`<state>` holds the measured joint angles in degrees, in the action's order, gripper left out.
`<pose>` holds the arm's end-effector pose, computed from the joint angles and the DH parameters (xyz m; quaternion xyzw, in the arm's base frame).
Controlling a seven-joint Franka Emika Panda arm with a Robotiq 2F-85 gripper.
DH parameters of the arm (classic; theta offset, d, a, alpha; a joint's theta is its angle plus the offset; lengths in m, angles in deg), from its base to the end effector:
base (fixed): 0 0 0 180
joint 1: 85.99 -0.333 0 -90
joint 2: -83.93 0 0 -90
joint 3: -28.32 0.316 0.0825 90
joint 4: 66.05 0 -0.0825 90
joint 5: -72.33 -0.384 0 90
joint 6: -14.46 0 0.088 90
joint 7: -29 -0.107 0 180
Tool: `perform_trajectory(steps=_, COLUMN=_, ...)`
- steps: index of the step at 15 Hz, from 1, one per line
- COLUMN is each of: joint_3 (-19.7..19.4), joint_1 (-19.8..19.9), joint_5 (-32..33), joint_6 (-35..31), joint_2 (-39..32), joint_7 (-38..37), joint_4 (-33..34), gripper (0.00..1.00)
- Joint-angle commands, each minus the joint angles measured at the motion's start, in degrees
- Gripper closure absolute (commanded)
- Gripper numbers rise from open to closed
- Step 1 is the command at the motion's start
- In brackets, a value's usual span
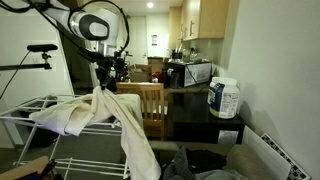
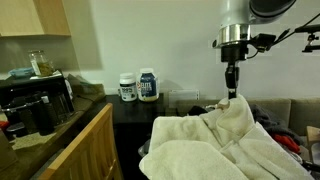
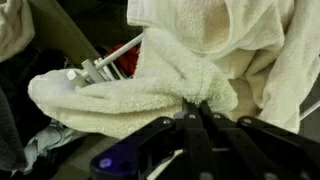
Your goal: Cover the Ironing board stand with a towel
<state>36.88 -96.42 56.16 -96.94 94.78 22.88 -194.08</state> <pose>0.4463 0.1754 0.4424 -0.9909 -0.0514 0.0736 0.1007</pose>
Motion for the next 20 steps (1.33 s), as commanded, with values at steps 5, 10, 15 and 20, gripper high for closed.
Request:
perform_trajectory(steps=5, joint_3=2.4, joint_1=-4.9, joint_5=-4.1, joint_6=6.1, joint_2=10.1, joint_7=7.6, joint_4=-5.3, gripper=0.99)
perform_trajectory(steps=10, joint_3=3.9, joint_1=-8.8, joint_5=-4.6, joint_6=12.5, joint_2=14.7, joint_7=11.9, joint_4=-7.3, gripper=0.99)
perform_trajectory(steps=15, joint_3=5.3, joint_1=-12.4, joint_5=-6.0, joint_6=19.4, joint_2=17.9, joint_7=15.4, joint_4=-8.0, gripper=0.99)
perform_trajectory(steps=20, joint_3=7.0, joint_1=-15.0, joint_5=-7.6, joint_6=24.1, joint_2=20.1, joint_7=17.1, joint_4=-8.2, gripper=0.99)
